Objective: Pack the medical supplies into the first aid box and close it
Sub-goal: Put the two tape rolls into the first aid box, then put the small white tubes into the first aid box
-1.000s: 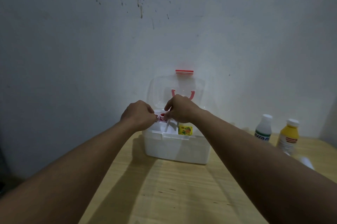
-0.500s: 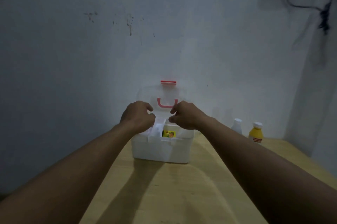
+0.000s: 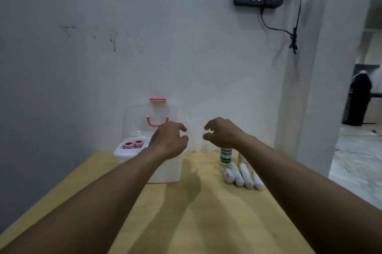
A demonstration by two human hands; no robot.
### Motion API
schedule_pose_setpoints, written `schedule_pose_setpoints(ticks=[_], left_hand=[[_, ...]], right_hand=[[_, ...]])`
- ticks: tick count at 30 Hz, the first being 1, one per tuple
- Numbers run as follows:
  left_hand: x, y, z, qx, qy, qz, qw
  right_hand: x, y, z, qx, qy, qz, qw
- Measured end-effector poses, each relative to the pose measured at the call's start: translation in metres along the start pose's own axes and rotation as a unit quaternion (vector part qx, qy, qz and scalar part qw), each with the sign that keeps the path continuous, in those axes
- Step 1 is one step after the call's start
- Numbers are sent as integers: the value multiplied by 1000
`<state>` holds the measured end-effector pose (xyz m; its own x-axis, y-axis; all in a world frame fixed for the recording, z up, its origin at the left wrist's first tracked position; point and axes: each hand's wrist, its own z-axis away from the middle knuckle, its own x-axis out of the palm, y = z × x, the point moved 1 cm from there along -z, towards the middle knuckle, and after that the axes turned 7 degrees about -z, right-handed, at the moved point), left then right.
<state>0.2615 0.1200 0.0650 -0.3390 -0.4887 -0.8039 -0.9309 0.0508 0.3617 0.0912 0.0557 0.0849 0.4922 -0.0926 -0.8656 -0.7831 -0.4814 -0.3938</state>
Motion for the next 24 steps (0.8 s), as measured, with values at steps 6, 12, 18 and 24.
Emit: schedule_pose_setpoints(ticks=[6,12,18,24], left_hand=[[36,40,3,22,-25,4,999],[80,60,16,41,-85,2,996],[116,62,30,76,-138,-32,987],[132,62,35,99,-143,-75,982]], right_hand=[[-13,36,14,44,11,-13,999],[-8,70,31,71,4,-9,997],[5,92,47,71,-28,7,997],[25,108,48,88,-64,30,994]])
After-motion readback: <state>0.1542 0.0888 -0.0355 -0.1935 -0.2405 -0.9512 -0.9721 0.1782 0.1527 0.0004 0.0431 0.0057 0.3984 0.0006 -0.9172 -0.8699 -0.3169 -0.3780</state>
